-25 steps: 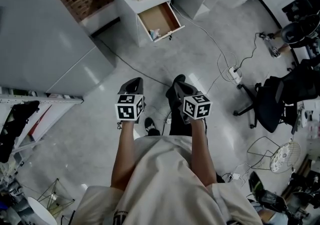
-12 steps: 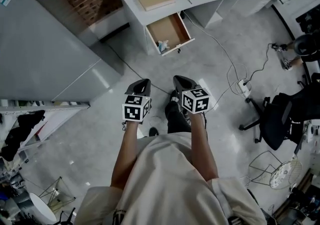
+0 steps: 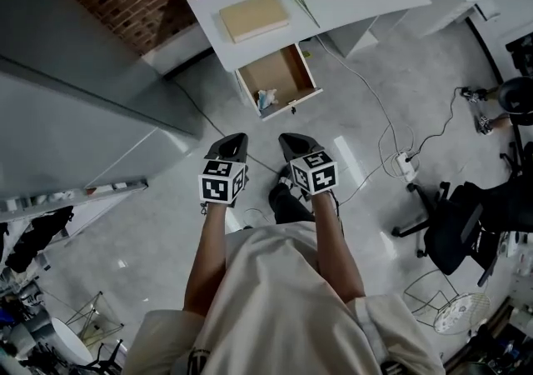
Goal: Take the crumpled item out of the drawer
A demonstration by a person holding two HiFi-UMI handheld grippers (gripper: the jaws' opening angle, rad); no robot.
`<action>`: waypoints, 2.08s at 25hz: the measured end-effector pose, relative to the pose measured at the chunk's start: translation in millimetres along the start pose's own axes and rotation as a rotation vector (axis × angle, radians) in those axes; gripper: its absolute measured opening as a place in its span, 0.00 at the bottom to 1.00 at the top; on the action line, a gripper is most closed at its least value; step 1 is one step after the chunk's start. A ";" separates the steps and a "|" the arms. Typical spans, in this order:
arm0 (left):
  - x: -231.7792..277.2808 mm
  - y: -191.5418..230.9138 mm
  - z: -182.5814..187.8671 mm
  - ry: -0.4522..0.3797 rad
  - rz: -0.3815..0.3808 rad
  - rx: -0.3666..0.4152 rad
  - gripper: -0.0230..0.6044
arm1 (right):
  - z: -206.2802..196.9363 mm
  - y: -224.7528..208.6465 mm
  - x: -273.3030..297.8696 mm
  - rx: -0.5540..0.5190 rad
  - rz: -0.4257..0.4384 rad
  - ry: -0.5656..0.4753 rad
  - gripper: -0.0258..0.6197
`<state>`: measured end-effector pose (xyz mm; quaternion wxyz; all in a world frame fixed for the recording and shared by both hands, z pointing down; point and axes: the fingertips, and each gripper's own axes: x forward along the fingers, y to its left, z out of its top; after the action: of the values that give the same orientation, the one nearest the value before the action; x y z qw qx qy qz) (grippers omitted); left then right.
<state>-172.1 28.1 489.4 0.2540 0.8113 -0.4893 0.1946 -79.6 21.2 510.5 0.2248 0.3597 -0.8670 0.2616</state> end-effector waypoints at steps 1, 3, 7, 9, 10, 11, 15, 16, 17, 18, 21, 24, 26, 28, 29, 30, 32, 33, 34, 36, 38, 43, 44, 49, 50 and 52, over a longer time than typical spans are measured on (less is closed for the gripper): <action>10.5 1.9 3.8 0.007 0.004 -0.006 0.06 | 4.0 -9.8 4.4 -0.003 0.005 0.007 0.08; 30.2 2.6 10.0 0.021 0.013 -0.016 0.06 | 12.7 -29.5 9.8 -0.005 0.012 0.013 0.08; 62.3 -1.3 21.3 0.042 0.030 -0.024 0.06 | 29.7 -62.8 15.1 -0.003 0.030 0.009 0.08; 74.9 -3.8 24.3 0.052 0.038 -0.032 0.06 | 35.2 -76.5 15.6 -0.001 0.031 0.005 0.08; 80.7 -4.9 24.8 0.057 0.042 -0.039 0.06 | 36.3 -82.7 15.7 0.000 0.029 0.002 0.08; 86.7 -5.8 24.7 0.063 0.044 -0.046 0.06 | 36.3 -88.6 16.8 0.005 0.025 -0.002 0.08; 108.3 -12.4 12.1 0.114 0.040 -0.052 0.06 | 20.8 -108.9 26.9 0.082 0.022 0.001 0.08; 113.3 -14.0 7.8 0.130 0.036 -0.053 0.06 | 16.2 -113.4 29.2 0.099 0.021 0.006 0.08; 118.2 -14.3 4.1 0.144 0.033 -0.055 0.06 | 12.7 -118.1 31.7 0.111 0.016 0.012 0.08; 123.0 -13.4 1.2 0.157 0.030 -0.057 0.06 | 10.2 -123.1 34.5 0.120 0.006 0.017 0.08; 137.5 -5.3 -2.6 0.183 0.024 -0.054 0.06 | 8.3 -136.0 44.9 0.150 -0.021 0.021 0.08; 155.5 6.9 -4.8 0.208 0.019 -0.053 0.06 | 11.8 -141.8 57.2 0.161 -0.015 0.027 0.08; 172.4 16.2 -5.7 0.224 0.017 -0.050 0.06 | 16.1 -148.4 65.5 0.158 -0.009 0.034 0.08; 191.8 25.9 -6.7 0.238 0.013 -0.048 0.06 | 19.1 -158.0 75.2 0.165 -0.007 0.041 0.08; 201.6 30.6 -8.7 0.247 0.010 -0.047 0.06 | 19.0 -163.2 80.6 0.174 -0.007 0.045 0.08; 211.3 35.0 -11.4 0.257 0.006 -0.046 0.06 | 18.0 -168.2 86.2 0.186 -0.009 0.049 0.08; 229.8 43.6 -17.7 0.276 -0.001 -0.045 0.06 | 14.0 -177.1 97.5 0.209 -0.013 0.059 0.08; 238.6 48.4 -21.1 0.284 -0.003 -0.045 0.06 | 10.8 -180.5 103.5 0.218 -0.013 0.065 0.08; 247.2 53.6 -24.8 0.291 -0.004 -0.046 0.06 | 7.0 -183.3 109.8 0.226 -0.012 0.073 0.08; 263.4 64.3 -33.0 0.306 -0.002 -0.048 0.06 | -2.1 -187.9 121.6 0.238 -0.008 0.089 0.08; 277.7 73.8 -41.8 0.323 0.007 -0.051 0.06 | -12.7 -192.0 130.7 0.248 -0.002 0.111 0.08; 312.9 97.9 -60.7 0.356 0.058 -0.051 0.06 | -35.6 -205.6 148.7 0.264 0.014 0.155 0.08; 319.3 101.1 -66.0 0.363 0.070 -0.047 0.06 | -41.3 -207.2 149.5 0.269 0.017 0.159 0.08; 359.9 116.8 -97.5 0.403 0.147 -0.064 0.06 | -71.5 -222.6 151.4 0.300 0.013 0.170 0.08; 368.7 120.0 -105.1 0.409 0.167 -0.075 0.07 | -76.1 -225.6 151.7 0.301 0.012 0.171 0.08; 385.2 125.0 -118.6 0.420 0.204 -0.092 0.07 | -83.4 -232.0 153.2 0.298 0.012 0.173 0.08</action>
<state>-120.1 -217.2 828.8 0.3659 0.6871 -0.5134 0.3612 11.0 -145.2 730.3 0.2412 0.3600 -0.7982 0.4184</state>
